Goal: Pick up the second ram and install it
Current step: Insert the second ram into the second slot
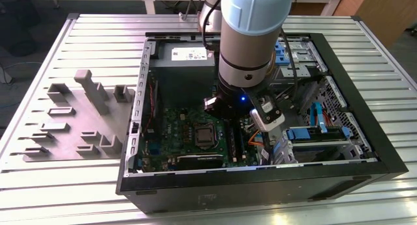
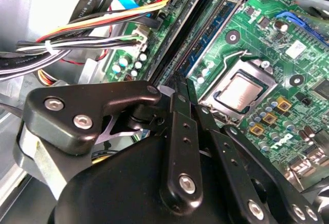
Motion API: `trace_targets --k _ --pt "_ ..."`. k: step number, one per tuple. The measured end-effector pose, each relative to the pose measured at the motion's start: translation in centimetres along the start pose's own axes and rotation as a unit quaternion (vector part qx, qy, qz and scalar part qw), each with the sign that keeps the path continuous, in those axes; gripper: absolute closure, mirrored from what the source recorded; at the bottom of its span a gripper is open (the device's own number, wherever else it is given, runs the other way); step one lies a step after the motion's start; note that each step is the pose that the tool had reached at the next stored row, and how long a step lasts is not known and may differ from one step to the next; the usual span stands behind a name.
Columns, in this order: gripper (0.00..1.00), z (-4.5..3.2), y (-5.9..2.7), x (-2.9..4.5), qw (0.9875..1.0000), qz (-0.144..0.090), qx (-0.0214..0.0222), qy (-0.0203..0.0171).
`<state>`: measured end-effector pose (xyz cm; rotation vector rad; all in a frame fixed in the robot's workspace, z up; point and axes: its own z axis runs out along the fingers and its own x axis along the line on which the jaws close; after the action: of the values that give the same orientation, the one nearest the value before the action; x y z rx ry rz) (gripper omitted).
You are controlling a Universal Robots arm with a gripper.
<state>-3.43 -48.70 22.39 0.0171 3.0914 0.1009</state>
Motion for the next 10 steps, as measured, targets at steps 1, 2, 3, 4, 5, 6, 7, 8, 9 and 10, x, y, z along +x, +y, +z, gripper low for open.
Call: trace_targets --k 1,2,3,4,5,6,7,8,9,10 --pt "0.89 -0.02 0.00 0.00 1.0000 0.000 0.0002 0.0001" --pt "0.89 -0.02 0.00 0.00 1.0000 0.000 0.0002 0.0001" --pt "0.89 -0.04 -0.04 0.00 1.0000 0.000 0.0004 0.0001" --pt "0.89 -0.04 -0.09 0.00 1.0000 0.000 0.0003 0.0001" --pt "0.89 -0.03 -0.13 0.00 1.0000 0.000 0.0002 0.0001" --pt "0.89 -0.03 -0.14 0.00 1.0000 0.000 0.0002 0.0001" --pt "0.89 -0.03 -0.14 0.00 1.0000 0.000 0.0002 0.0001" --pt "0.89 -0.03 -0.14 0.00 1.0000 0.000 0.0002 0.0001" --pt "0.89 -0.01 -0.14 0.00 1.0000 0.000 0.0001 0.0000" --pt "0.89 0.02 -0.15 0.00 1.0000 0.000 0.0001 0.0000"
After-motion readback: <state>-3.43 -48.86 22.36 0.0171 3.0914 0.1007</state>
